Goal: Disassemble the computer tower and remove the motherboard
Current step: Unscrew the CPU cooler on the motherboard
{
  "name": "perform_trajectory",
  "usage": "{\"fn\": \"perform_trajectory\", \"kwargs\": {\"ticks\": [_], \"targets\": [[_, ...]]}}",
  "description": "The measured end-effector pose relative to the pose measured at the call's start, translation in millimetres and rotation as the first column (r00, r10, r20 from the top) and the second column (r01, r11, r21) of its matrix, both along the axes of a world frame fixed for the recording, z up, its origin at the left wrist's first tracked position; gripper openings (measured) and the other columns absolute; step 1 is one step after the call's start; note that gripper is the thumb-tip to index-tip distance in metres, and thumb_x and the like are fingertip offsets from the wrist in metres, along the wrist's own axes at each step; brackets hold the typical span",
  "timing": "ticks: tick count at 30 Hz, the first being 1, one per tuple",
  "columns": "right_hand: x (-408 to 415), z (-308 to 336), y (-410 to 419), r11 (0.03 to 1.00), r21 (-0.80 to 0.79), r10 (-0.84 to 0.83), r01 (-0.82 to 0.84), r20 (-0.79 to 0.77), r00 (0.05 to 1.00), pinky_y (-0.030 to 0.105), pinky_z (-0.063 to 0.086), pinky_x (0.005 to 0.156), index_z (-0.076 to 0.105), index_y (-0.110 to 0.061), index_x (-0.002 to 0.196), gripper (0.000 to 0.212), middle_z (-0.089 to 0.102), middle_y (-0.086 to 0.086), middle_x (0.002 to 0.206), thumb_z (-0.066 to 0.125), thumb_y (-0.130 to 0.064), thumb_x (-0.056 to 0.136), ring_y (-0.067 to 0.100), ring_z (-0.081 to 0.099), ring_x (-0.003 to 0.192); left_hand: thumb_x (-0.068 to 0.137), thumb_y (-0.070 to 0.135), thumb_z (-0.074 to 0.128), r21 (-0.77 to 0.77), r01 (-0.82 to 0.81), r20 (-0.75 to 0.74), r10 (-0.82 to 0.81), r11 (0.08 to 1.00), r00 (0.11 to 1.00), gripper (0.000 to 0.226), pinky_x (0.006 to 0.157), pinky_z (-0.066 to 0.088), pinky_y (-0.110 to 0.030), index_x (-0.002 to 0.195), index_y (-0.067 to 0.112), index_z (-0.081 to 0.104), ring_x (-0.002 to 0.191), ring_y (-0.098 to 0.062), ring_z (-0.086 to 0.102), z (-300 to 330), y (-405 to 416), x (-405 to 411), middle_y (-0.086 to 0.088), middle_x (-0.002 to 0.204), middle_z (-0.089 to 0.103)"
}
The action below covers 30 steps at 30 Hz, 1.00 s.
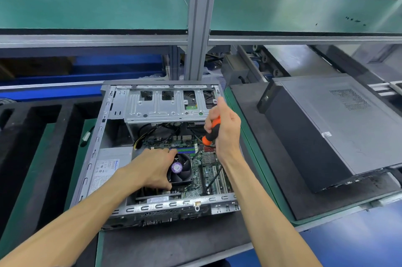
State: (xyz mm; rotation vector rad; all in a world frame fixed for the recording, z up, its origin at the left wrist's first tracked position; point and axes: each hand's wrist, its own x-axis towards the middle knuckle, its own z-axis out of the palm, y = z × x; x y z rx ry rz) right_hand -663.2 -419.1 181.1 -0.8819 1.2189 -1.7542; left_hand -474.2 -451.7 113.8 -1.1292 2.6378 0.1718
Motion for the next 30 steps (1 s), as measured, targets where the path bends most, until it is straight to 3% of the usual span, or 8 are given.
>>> {"fn": "perform_trajectory", "kwargs": {"ticks": [5, 9, 13, 16, 21, 24, 27, 30], "targets": [[26.9, 2.8, 3.8, 0.976, 0.031, -0.213, 0.215, -0.067, 0.975, 0.025, 0.049, 0.052, 0.050, -0.019, 0.073, 0.038, 0.061, 0.004, 0.061, 0.070, -0.047, 0.090, 0.018, 0.056, 0.056, 0.061, 0.060, 0.070, 0.003, 0.001, 0.003, -0.001, 1.000, 1.000, 0.091, 0.076, 0.046, -0.039, 0.135, 0.019, 0.038, 0.107, -0.024, 0.060, 0.9, 1.0, 1.0, -0.001, 0.117, 0.059], [38.1, -3.7, 5.5, 0.971, -0.017, -0.238, 0.238, -0.144, 0.961, 0.023, 0.045, 0.054, 0.055, -0.013, 0.064, 0.047, 0.058, 0.004, 0.058, 0.059, -0.044, 0.098, 0.015, 0.051, 0.053, 0.062, 0.058, 0.070, 0.010, -0.003, 0.000, 0.003, 1.000, 1.000, 0.089, 0.079, 0.049, -0.040, 0.135, 0.018, 0.039, 0.106, -0.025, 0.060, 0.8, 0.7, 1.5, -0.002, 0.117, 0.059], [14.8, -6.0, 1.3, 0.990, -0.069, 0.116, -0.124, -0.110, 0.987, 0.025, 0.031, 0.046, 0.047, -0.019, 0.049, 0.053, 0.042, 0.001, 0.046, 0.048, -0.025, 0.101, 0.019, 0.033, 0.042, 0.061, 0.058, 0.071, 0.008, -0.005, -0.012, 0.005, 1.000, 1.000, 0.089, 0.076, 0.047, -0.039, 0.134, 0.018, 0.040, 0.106, -0.024, 0.060, -2.5, 0.8, -0.1, -0.001, 0.116, 0.059], [3.1, -5.9, -3.1, 0.954, -0.046, 0.293, -0.296, -0.066, 0.954, 0.022, 0.028, 0.045, 0.048, -0.022, 0.051, 0.049, 0.040, -0.004, 0.046, 0.050, -0.029, 0.099, 0.016, 0.031, 0.041, 0.060, 0.060, 0.072, 0.006, -0.008, -0.015, 0.008, 1.000, 1.000, 0.093, 0.078, 0.047, -0.040, 0.136, 0.019, 0.038, 0.109, -0.024, 0.060, -3.7, -0.7, -0.3, -0.001, 0.119, 0.059], [10.8, -3.3, -3.2, 0.997, 0.072, 0.038, -0.033, -0.077, 0.996, 0.024, 0.044, 0.047, 0.052, 0.003, 0.077, 0.060, 0.055, 0.003, 0.060, 0.059, -0.054, 0.093, 0.022, 0.048, 0.055, 0.060, 0.061, 0.072, 0.004, -0.014, -0.014, 0.014, 1.000, 1.000, 0.098, 0.077, 0.045, -0.038, 0.140, 0.018, 0.035, 0.112, -0.024, 0.059, -4.9, -1.0, -0.8, -0.001, 0.123, 0.058], [20.7, -0.5, 1.1, 0.974, 0.142, -0.167, 0.174, -0.060, 0.984, 0.022, 0.042, 0.043, 0.060, -0.001, 0.078, 0.063, 0.046, 0.011, 0.060, 0.063, -0.063, 0.088, 0.016, 0.045, 0.053, 0.060, 0.060, 0.071, 0.001, -0.010, -0.026, 0.010, 1.000, 1.000, 0.095, 0.072, 0.041, -0.036, 0.138, 0.019, 0.036, 0.109, -0.023, 0.059, -5.0, -0.6, -0.2, 0.000, 0.119, 0.058], [27.4, 1.6, 5.3, 0.979, 0.108, -0.153, 0.171, -0.160, 0.975, 0.022, 0.043, 0.042, 0.071, -0.017, 0.068, 0.052, 0.054, 0.025, 0.067, 0.057, -0.059, 0.095, 0.016, 0.050, 0.052, 0.060, 0.060, 0.071, -0.002, -0.012, -0.043, 0.012, 1.000, 0.999, 0.095, 0.076, 0.045, -0.037, 0.138, 0.018, 0.037, 0.110, -0.024, 0.059, -5.2, -1.3, 0.6, -0.001, 0.120, 0.059], [31.5, -0.7, 6.4, 0.998, 0.025, -0.056, 0.060, -0.161, 0.985, 0.023, 0.043, 0.051, 0.063, -0.020, 0.061, 0.052, 0.056, 0.012, 0.058, 0.047, -0.043, 0.105, 0.015, 0.050, 0.053, 0.059, 0.059, 0.071, -0.009, -0.005, -0.044, 0.005, 1.000, 0.999, 0.093, 0.072, 0.041, -0.036, 0.136, 0.018, 0.038, 0.109, -0.024, 0.059, -5.1, -0.6, 0.7, -0.001, 0.117, 0.059]]}}
